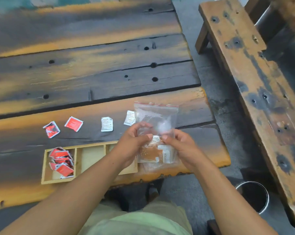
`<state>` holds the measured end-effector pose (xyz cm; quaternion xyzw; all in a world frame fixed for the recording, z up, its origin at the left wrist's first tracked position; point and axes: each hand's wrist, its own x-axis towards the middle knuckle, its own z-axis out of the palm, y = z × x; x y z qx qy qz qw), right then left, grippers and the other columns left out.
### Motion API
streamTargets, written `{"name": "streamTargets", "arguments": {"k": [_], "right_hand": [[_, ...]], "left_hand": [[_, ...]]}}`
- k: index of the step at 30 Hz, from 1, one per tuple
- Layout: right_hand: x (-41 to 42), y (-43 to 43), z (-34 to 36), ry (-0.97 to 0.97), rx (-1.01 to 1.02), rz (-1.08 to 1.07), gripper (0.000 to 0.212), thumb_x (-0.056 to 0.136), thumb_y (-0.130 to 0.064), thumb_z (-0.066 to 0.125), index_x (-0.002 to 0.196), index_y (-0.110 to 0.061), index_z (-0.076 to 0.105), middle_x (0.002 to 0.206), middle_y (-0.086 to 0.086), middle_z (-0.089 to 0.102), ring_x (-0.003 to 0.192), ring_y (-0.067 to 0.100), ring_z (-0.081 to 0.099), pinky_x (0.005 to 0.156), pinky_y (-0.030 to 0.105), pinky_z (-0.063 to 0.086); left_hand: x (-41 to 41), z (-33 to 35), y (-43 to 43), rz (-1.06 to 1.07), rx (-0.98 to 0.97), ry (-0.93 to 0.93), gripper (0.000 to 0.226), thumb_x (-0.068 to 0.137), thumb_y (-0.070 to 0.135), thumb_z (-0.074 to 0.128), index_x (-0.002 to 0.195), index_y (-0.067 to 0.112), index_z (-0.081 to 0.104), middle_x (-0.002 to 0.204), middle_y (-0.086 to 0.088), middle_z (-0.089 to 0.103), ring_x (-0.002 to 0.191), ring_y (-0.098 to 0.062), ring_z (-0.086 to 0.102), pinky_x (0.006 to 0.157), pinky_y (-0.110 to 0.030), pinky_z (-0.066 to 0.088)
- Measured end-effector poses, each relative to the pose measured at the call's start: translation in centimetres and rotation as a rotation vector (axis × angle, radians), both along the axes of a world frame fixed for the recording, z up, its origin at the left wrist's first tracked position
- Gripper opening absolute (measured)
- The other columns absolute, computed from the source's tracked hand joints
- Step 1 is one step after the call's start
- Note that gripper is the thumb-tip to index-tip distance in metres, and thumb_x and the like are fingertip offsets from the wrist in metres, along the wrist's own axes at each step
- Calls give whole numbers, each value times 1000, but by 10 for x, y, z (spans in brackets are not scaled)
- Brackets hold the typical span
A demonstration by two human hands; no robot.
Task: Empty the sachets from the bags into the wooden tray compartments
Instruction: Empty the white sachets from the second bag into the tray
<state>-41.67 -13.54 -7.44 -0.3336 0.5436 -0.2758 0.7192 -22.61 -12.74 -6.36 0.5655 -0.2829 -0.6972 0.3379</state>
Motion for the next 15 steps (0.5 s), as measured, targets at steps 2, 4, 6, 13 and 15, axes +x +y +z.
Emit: {"name": "streamTargets", "arguments": {"k": [2,4,6,13,15], "right_hand": [[34,4,13,33,-47,67,21,92,-21,68,100,-2,63,85,2,68,77,8,66,77,29,46],[69,11,24,43,-71,105,14,92,-25,68,100,-14,65,90,-3,72,78,3,69,78,31,47],[102,19,32,68,-97,116,21,85,-30,73,102,-18,68,102,4,75,95,16,72,91,47,54],[183,41,48,172,-188,228,9,96,-19,62,87,-18,66,95,12,76,101,39,68,100,61,47],[195,45,54,202,-224,262,10,97,-19,60,91,-13,65,96,10,76,101,35,68,100,57,48]], "left_hand": [[35,10,15,12,-25,-7,39,86,-1,66,118,21,60,115,-16,72,91,-28,63,90,-51,51],[67,20,31,55,-32,-23,47,81,7,70,124,23,59,115,-17,72,102,-37,66,95,-56,50],[97,30,44,116,-50,-41,45,81,15,74,123,22,62,115,-20,71,109,-41,66,90,-51,53],[180,58,67,202,-202,-160,15,91,20,69,106,19,71,94,-4,76,93,-18,73,78,-32,53],[198,67,65,210,-249,-192,13,89,17,71,102,15,71,92,-6,77,91,-21,74,77,-34,54]]}}
